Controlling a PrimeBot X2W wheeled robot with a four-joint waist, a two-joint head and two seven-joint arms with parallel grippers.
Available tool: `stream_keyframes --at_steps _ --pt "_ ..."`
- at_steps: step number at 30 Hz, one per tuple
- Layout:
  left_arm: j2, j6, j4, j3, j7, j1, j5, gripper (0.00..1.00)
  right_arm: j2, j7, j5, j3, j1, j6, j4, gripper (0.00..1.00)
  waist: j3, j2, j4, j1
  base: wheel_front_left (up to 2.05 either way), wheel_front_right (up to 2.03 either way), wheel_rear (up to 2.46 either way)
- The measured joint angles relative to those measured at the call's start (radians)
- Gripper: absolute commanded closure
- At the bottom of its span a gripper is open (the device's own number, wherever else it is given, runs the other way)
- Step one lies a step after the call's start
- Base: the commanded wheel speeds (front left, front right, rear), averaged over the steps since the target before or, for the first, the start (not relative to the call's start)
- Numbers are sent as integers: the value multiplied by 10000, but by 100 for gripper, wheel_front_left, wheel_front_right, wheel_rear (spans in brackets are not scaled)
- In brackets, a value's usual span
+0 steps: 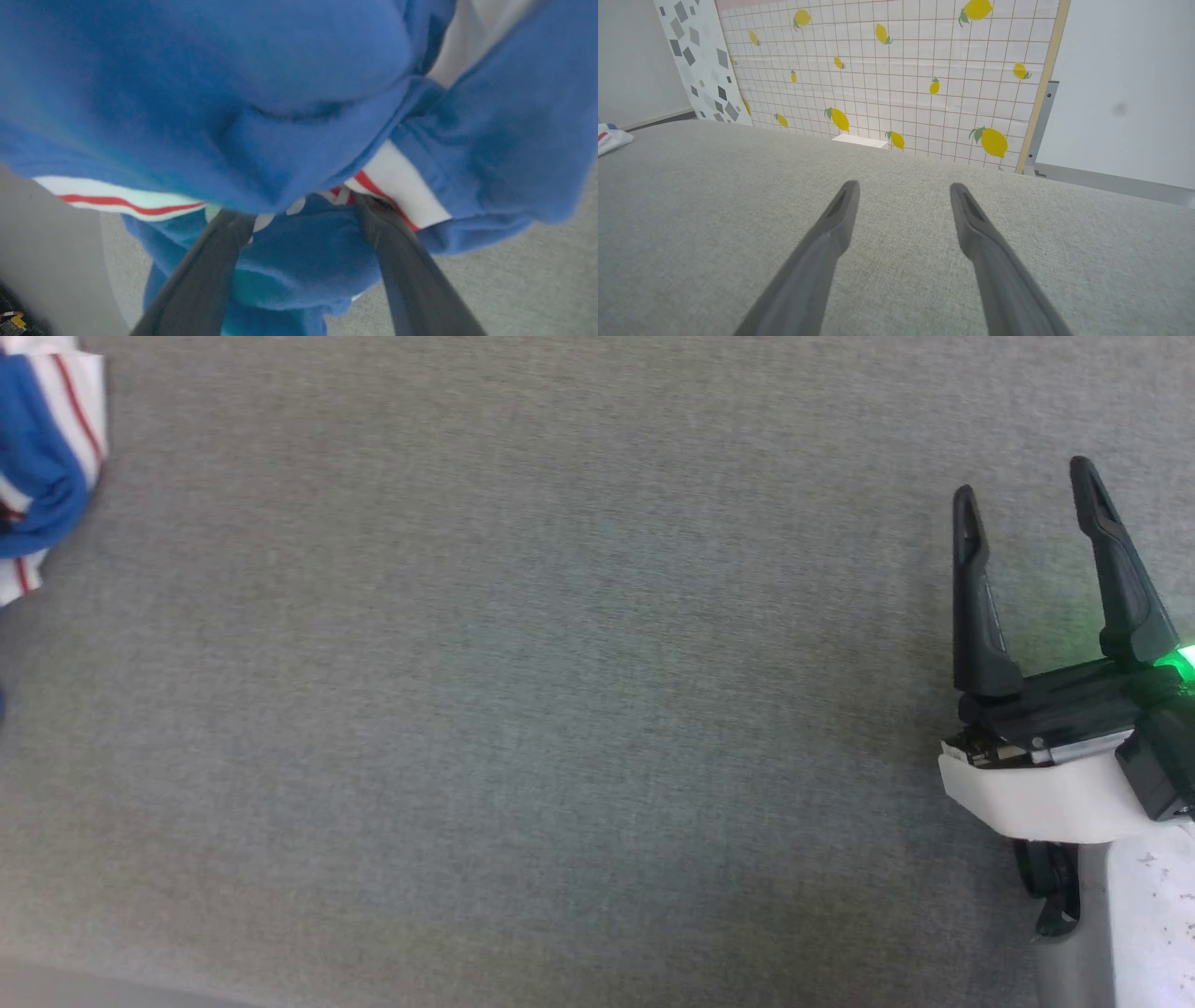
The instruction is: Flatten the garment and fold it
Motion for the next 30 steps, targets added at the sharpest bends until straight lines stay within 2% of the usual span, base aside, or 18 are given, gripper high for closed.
stream_keyframes --at_steps 1,2,8,14,22,30 --pt "73 0 40 -109 -33 -34 2 20 2 0 8 0 -8 0 -2 0 28 0 -64 0 0 0 0" --pt "153 0 121 -222 -79 -79 -2 100 2 0 10 -4 -23 0 0 0 50 0 -137 -1 0 0 0" --pt "270 -2 318 -828 -445 -138 -215 100 -2 0 -8 -10 -37 0 146 0 -195 0 -293 -1 0 0 0" --pt "514 -2 115 -1628 -918 -129 -291 100 2 0 192 -29 45 0 441 0 -970 -1 -281 0 0 0 0" --pt "1294 -2 -1781 -2836 -1191 -779 -554 100 0 0 727 -155 801 0 834 0 -2399 -1 -248 -1 0 0 0" --pt "1256 -4 -3754 -4136 -1317 -1959 -936 100 0 0 1133 -291 1370 0 1022 0 -3840 -1 -332 -2 0 0 0"
